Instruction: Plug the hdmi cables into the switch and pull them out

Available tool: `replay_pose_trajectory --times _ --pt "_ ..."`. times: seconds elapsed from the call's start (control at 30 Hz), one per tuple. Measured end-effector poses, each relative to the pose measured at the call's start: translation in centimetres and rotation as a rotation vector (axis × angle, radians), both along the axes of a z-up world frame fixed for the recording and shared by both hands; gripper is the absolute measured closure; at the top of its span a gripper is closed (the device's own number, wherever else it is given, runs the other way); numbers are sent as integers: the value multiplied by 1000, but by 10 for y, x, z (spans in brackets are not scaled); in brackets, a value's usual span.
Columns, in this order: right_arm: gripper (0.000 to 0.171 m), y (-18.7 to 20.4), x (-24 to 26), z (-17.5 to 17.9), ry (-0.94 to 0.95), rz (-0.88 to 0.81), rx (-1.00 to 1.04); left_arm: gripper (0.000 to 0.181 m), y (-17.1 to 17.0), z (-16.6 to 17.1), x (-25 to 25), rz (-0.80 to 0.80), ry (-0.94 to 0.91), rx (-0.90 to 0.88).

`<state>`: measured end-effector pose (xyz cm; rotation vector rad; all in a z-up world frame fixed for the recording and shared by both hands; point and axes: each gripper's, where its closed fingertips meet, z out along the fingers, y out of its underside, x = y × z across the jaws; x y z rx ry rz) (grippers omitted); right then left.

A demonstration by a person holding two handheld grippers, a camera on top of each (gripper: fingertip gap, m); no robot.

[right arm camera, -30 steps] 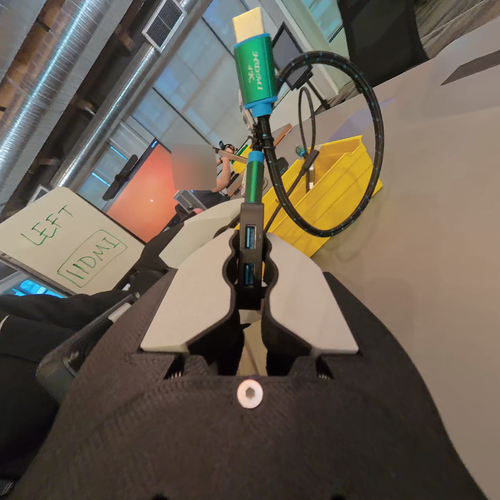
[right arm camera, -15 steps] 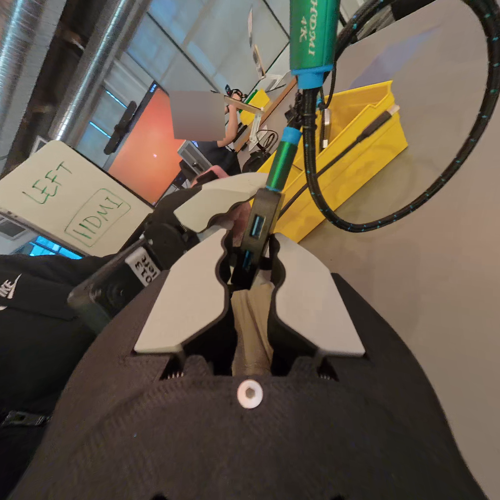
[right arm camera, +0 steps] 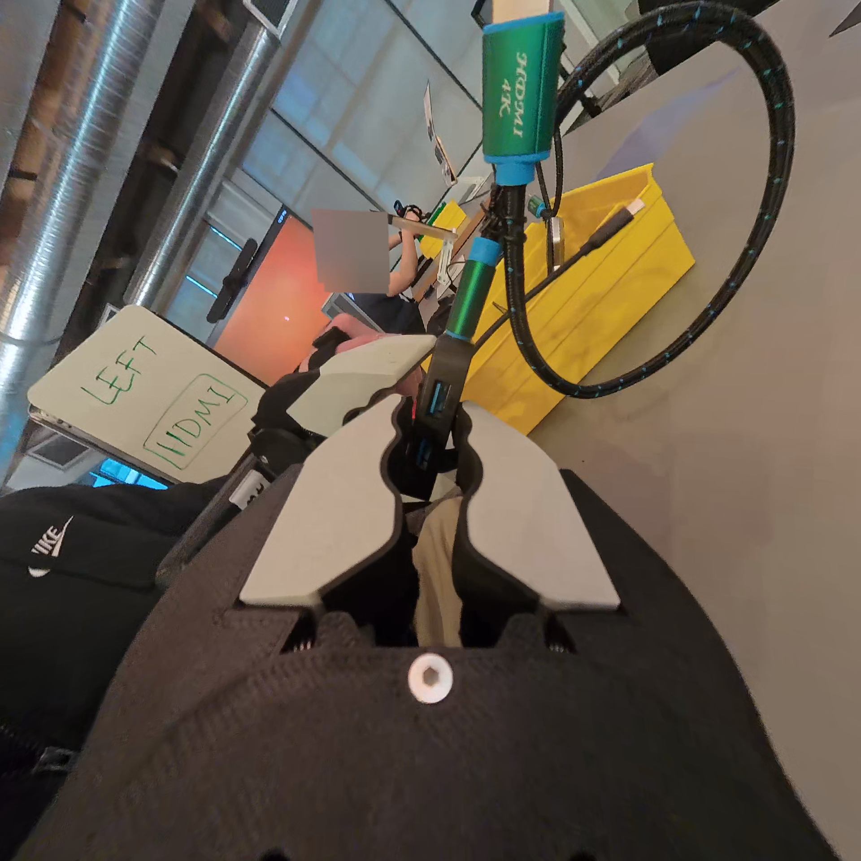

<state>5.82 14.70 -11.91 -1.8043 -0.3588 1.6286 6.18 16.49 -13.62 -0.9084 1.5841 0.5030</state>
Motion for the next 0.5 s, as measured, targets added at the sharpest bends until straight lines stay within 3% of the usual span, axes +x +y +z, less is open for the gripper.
replay_pose_trajectory --times 0.1,0.27,0.5 --pt "155 1 -1 0 9 -15 -8 133 1 1 -1 8 -17 19" --pt "139 -2 2 2 18 23 -10 167 0 13 -4 -18 -89 33" --pt "131 -11 2 5 -10 104 21 167 -5 18 -6 -78 -137 -41"
